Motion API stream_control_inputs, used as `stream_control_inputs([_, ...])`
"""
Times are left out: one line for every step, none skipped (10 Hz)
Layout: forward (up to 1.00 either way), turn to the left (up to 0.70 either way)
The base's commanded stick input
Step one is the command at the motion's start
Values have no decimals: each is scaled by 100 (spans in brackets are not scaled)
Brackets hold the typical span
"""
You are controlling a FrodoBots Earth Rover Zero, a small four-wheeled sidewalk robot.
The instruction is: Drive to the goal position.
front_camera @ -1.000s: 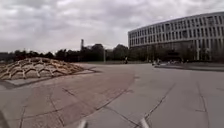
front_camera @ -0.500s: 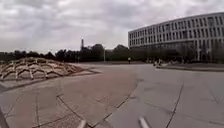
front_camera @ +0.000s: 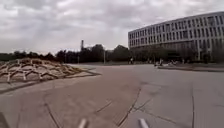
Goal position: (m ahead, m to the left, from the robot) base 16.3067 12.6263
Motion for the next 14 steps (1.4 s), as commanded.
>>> stream_control_inputs([70, 0])
stream_control_inputs([70, 0])
stream_control_inputs([70, 0])
stream_control_inputs([70, -20])
stream_control_inputs([70, -35])
stream_control_inputs([70, -16])
stream_control_inputs([70, 0])
stream_control_inputs([70, 0])
stream_control_inputs([70, 0])
stream_control_inputs([70, 0])
stream_control_inputs([70, 0])
stream_control_inputs([70, 0])
stream_control_inputs([70, 0])
stream_control_inputs([70, 0])
